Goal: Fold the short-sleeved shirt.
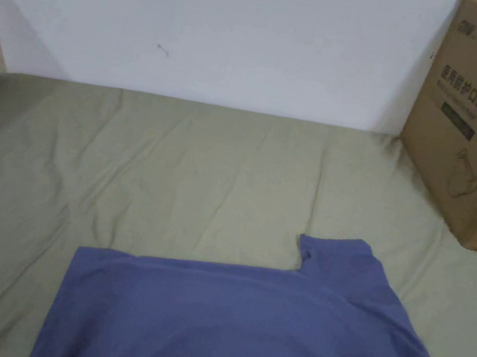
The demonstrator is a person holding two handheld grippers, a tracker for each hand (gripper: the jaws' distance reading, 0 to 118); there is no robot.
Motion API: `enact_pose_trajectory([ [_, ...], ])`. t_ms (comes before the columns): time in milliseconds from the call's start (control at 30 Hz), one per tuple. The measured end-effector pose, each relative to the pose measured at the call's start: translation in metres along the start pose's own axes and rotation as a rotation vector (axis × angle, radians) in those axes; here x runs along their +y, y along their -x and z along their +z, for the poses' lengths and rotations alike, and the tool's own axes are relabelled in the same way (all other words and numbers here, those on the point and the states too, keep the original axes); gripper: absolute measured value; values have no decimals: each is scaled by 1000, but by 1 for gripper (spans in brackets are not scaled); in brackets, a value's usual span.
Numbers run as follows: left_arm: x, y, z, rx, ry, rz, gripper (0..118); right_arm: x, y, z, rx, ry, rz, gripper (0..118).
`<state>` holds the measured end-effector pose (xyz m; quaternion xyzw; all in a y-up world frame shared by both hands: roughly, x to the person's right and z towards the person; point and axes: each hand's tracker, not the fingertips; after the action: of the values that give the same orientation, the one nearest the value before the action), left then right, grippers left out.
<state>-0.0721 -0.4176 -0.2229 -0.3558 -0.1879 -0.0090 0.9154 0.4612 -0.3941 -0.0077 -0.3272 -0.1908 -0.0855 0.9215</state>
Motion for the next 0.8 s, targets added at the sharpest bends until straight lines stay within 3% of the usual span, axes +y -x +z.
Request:
enact_pose_trajectory([
  [33,5,0,10,15,-51,5,108,7,7,4,9,-55,34,112],
  [67,13,-3,13,22,-113,26,99,8,39,21,9,-122,65,111],
  [100,23,-6,15,4,-166,41,68,14,51,20,14,-171,98,99],
  [133,31,-9,16,-17,-206,41,33,18,62,19,22,-219,125,69],
  [167,37,-12,18,-33,-256,29,0,20,69,14,48,-265,145,21],
  [200,44,-15,12,-26,-289,11,0,21,74,6,75,-286,160,0],
  [233,51,-18,3,7,-302,-30,0,27,83,-4,93,-282,190,0],
  [267,59,-20,-8,15,-303,-69,0,35,94,-16,45,-291,240,0],
  [300,66,-19,-21,23,-268,-104,0,41,99,-24,66,-258,214,0],
  [333,75,-17,-37,11,-246,-135,0,44,103,-33,148,-233,207,0],
  [533,139,17,-171,-33,-5,-93,0,57,121,-69,183,-207,190,0],
  [567,148,17,-194,-51,31,-78,6,59,122,-72,196,-197,186,0],
  [633,158,31,-234,-91,164,-24,89,58,119,-79,215,-167,158,0],
  [667,159,37,-254,-80,223,-9,114,59,118,-81,221,-155,146,0],
  [800,152,37,-289,-31,250,-57,110,63,120,-84,213,-134,142,0],
])
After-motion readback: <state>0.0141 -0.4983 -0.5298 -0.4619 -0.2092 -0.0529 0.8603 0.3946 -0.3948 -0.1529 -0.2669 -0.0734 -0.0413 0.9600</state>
